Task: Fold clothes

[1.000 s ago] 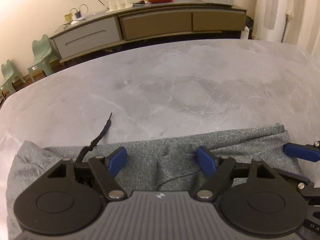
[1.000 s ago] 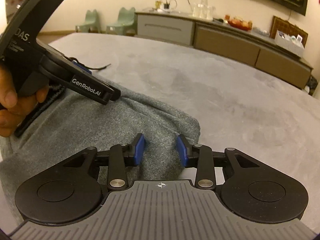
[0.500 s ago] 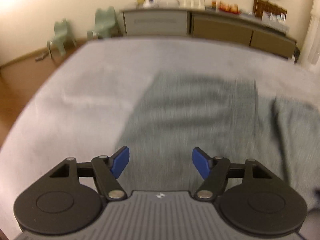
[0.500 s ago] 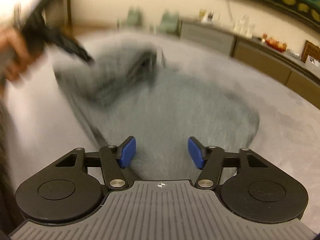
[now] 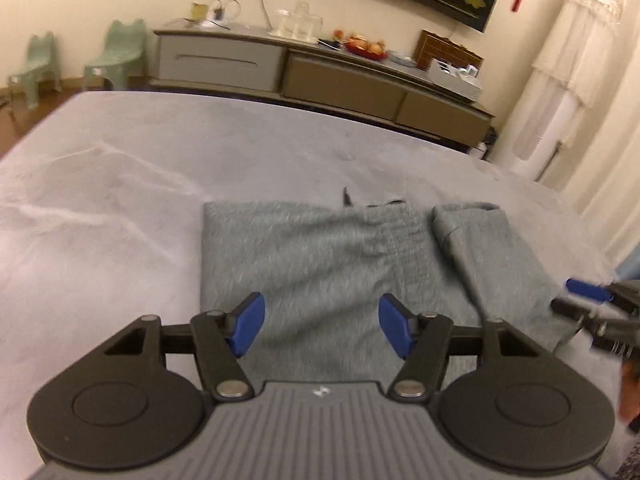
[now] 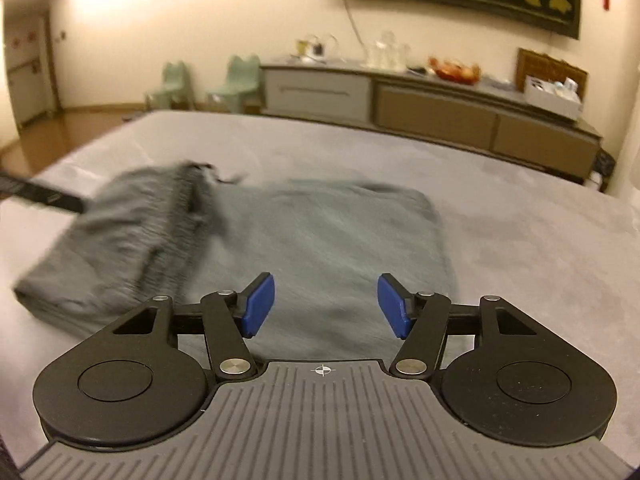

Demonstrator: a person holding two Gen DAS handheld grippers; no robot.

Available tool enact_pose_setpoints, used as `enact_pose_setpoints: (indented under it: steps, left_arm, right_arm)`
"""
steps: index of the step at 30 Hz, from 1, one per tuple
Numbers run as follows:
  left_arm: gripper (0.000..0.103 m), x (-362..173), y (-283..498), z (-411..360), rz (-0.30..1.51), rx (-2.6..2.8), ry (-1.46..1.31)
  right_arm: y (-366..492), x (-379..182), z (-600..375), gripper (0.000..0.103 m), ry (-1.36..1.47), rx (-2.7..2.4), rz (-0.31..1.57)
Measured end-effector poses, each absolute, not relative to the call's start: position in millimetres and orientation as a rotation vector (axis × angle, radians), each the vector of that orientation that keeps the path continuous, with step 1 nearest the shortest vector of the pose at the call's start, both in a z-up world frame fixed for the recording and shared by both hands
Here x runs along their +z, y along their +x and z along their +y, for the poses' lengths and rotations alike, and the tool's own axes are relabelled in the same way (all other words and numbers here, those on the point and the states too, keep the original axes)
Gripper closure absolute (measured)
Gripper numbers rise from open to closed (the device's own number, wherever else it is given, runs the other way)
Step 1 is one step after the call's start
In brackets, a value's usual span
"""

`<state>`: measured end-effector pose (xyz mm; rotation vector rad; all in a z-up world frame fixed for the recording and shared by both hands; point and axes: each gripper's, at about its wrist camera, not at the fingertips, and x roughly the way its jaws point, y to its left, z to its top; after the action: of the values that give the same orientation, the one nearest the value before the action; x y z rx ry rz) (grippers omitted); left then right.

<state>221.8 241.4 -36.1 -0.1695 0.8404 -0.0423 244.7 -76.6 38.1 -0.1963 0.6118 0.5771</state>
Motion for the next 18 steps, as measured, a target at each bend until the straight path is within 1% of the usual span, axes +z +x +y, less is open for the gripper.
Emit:
enact_pose_setpoints:
  steps: [1, 2, 3, 5, 8, 11, 13, 15, 17, 18]
  left_arm:
    - [0.039, -41, 229, 239, 0.859, -0.050, -0.149]
    - [0.039, -46, 237, 237, 0.877, -0.057, -0.128]
    - [0.039, -51, 245, 235, 0.895, -0.064, -0.107]
    - [0.036, -56, 253, 228, 0.916, -0.074, -0.055]
    - [0.037, -42, 250, 223, 0.878, -0.119, -0.081]
    - [0.036, -24, 256, 210, 0.812, -0.193, -0.097]
    - [0.036, -15, 269, 196, 0.793, -0.238, -0.100]
    - [0.034, -13, 288, 179, 0.800, -0.283, -0.107]
    - [0.028, -16, 307, 161, 0.813, -0.317, -0.106]
    - [0.028, -20, 319, 155, 0.818, -0.317, -0.101]
  right_arm:
    - [242, 36, -65, 0.044, -0.217, 0.593, 0.622]
    - [239, 28, -55, 0.050, -0.258, 0.598, 0.641]
    - [235, 16, -45, 0.046, -0.305, 0.599, 0.664]
    - [230, -1, -31, 0.047, -0.375, 0.591, 0.676]
    - [243, 2, -25, 0.049, -0.327, 0.554, 0.715]
    - [245, 12, -11, 0.045, -0.310, 0.559, 0.645]
    - [249, 17, -6, 0.045, -0.307, 0.552, 0.609]
    - [257, 20, -7, 0.045, -0.315, 0.519, 0.607]
    - [263, 16, -12, 0.045, -0.318, 0.508, 0.643]
    - [266, 11, -13, 0.045, -0.322, 0.519, 0.666]
